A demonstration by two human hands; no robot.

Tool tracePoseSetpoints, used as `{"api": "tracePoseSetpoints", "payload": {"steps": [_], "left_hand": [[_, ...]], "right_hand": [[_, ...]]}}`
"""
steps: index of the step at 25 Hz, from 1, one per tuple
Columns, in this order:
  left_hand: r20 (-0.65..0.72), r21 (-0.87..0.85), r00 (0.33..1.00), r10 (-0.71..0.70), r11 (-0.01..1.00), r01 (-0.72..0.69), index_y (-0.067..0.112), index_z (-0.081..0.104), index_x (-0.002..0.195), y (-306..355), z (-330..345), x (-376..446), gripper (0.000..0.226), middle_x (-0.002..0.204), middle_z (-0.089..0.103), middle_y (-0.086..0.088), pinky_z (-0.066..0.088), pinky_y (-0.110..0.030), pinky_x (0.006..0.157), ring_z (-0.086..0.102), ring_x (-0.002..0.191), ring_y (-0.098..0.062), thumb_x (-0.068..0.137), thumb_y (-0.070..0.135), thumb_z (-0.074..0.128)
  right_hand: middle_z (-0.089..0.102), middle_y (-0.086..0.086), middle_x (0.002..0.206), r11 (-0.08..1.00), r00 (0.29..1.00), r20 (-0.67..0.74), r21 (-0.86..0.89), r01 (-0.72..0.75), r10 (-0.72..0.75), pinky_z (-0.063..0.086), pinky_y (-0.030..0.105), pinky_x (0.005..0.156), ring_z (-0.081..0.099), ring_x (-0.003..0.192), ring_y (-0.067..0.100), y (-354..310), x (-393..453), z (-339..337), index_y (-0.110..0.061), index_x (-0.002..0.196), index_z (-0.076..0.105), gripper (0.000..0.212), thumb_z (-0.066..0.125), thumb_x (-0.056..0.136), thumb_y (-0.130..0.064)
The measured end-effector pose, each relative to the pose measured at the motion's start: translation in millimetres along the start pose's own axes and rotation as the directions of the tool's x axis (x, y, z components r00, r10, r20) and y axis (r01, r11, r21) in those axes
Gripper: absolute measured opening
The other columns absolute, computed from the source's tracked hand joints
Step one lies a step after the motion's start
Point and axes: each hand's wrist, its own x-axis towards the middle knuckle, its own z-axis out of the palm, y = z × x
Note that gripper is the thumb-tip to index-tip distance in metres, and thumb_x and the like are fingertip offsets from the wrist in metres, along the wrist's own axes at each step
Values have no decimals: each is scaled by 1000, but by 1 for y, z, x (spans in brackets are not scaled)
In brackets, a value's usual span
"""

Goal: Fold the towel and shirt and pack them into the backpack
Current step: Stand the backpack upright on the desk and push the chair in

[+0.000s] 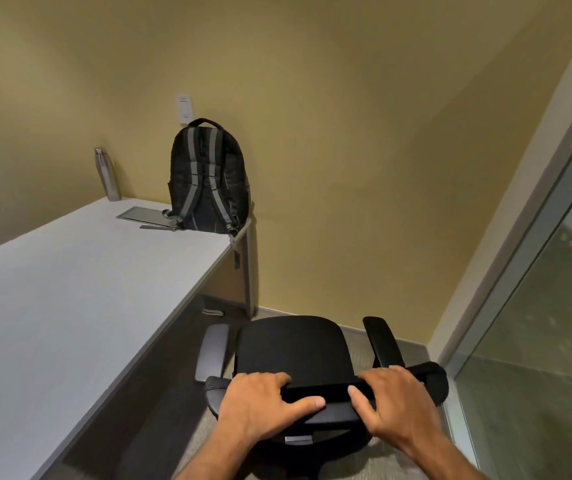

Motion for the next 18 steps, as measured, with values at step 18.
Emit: {"api": "tracePoseSetpoints", "payload": {"steps": [18], "left_hand": [[-127,-8,920,-371,928,373,31,67,102,-17,-3,-5,92,90,72,9,45,-27,79,64,91,-10,63,101,21]], "right_hand": [[68,-16,84,925,928,34,99,367,-372,42,23,72,59,79,7,-7,99,31,-32,91,68,47,33,87,-63]]}}
